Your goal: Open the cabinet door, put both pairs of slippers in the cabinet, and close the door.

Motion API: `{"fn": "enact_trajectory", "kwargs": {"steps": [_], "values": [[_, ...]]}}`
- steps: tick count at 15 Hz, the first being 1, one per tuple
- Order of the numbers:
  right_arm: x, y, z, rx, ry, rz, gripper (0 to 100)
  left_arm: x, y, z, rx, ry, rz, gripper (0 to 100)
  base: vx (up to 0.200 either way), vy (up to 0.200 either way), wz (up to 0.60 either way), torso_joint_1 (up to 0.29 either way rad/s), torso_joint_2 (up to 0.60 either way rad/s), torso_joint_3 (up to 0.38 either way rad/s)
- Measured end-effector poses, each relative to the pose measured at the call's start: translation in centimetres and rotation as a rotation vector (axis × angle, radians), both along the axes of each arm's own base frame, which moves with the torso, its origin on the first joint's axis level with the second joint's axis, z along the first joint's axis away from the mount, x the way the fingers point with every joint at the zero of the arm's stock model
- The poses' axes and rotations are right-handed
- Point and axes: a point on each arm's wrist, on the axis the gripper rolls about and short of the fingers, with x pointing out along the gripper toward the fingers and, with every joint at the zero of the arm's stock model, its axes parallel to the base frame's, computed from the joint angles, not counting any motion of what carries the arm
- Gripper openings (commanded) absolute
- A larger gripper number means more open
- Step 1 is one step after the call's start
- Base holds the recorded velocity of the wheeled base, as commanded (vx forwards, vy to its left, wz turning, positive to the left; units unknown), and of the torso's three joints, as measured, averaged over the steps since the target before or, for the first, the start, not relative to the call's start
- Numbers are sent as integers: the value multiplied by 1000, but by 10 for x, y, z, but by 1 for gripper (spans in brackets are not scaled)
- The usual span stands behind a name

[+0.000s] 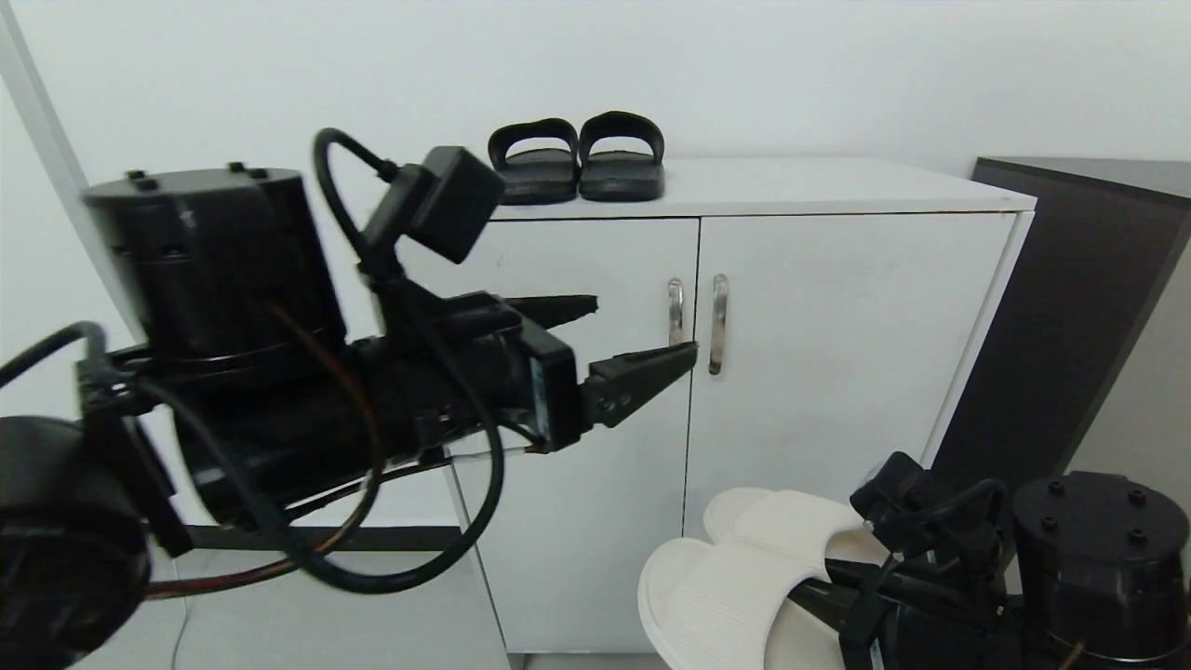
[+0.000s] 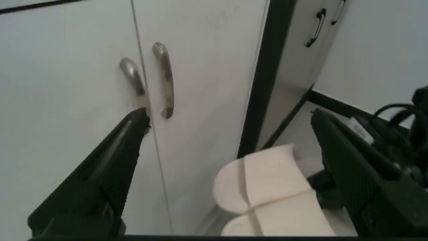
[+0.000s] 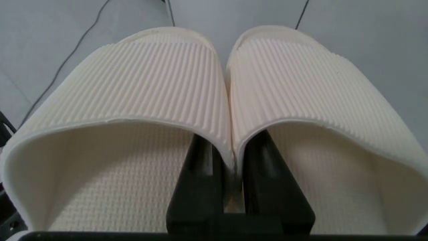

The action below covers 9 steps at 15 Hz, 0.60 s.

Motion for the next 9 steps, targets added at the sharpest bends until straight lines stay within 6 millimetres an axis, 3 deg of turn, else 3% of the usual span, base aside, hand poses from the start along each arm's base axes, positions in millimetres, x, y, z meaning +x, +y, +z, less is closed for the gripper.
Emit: {"fn": "enact_trajectory", "kwargs": {"steps": [4,9], "values": [[0,0,0,-1,2,-3,0,20,-38,3,-25,52,-72,100,0,0,0,0,0,0],[1,0,-1,-5,5,-4,0,38,-59,7,-61,161,-241,100,0,0,0,0,0,0]]}}
